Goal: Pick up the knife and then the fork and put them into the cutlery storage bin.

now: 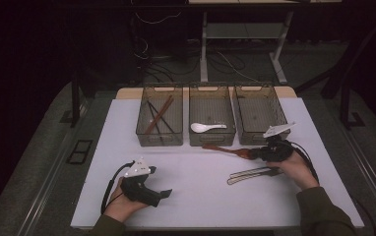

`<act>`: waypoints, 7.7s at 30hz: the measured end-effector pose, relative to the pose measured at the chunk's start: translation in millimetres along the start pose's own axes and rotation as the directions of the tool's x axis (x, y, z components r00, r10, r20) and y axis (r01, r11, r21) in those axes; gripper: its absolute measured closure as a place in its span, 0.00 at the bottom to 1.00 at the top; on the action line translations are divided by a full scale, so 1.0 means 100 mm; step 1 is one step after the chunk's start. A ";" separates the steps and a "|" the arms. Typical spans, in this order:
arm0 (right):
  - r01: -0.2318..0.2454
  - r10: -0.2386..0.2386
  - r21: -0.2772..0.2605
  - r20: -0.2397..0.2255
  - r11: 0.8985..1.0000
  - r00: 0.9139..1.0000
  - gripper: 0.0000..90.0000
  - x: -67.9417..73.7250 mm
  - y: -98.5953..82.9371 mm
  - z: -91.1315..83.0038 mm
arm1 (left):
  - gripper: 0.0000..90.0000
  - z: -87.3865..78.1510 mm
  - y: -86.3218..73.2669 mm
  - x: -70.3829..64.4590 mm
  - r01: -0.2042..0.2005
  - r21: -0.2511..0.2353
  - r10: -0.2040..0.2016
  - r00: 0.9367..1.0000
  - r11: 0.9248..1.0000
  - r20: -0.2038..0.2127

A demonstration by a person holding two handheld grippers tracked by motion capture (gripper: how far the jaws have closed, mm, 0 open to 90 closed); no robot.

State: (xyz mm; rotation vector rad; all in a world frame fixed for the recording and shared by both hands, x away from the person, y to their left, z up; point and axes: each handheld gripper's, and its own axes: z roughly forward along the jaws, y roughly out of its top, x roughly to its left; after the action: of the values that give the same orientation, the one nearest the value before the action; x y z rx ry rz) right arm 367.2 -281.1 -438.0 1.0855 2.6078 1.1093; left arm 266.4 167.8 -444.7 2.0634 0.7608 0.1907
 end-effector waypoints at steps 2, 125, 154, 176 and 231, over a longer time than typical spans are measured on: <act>0.019 -0.019 -0.011 -0.014 1.000 1.000 0.93 0.02 0.01 -0.01 | 0.00 0.00 0.00 0.00 0.001 0.001 -0.001 1.000 1.000 0.002; 0.035 -0.049 0.111 0.123 0.993 0.991 0.99 0.17 -0.40 -0.32 | 0.00 0.00 -0.02 0.00 -0.019 -0.010 0.020 0.999 1.000 0.042; 0.082 -0.097 0.204 0.064 0.975 0.993 1.00 0.30 -0.48 -0.42 | 0.00 0.00 -0.02 0.00 -0.017 -0.008 0.018 0.999 1.000 0.043; 0.156 -0.158 0.313 -0.021 0.937 0.987 0.90 0.65 -0.54 -0.59 | 0.00 0.02 -0.02 -0.01 -0.023 -0.005 0.023 0.999 1.000 0.048; 0.256 -0.266 0.387 -0.028 0.886 0.964 0.88 0.87 0.19 -0.31 | 0.00 0.01 0.00 -0.03 -0.068 -0.082 0.075 0.994 0.994 0.077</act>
State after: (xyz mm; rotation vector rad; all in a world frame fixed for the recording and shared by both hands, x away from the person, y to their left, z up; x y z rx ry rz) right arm 302.7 -233.1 -387.9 0.7555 2.9164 0.5309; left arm 264.4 165.1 -445.0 2.0118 0.6215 0.1748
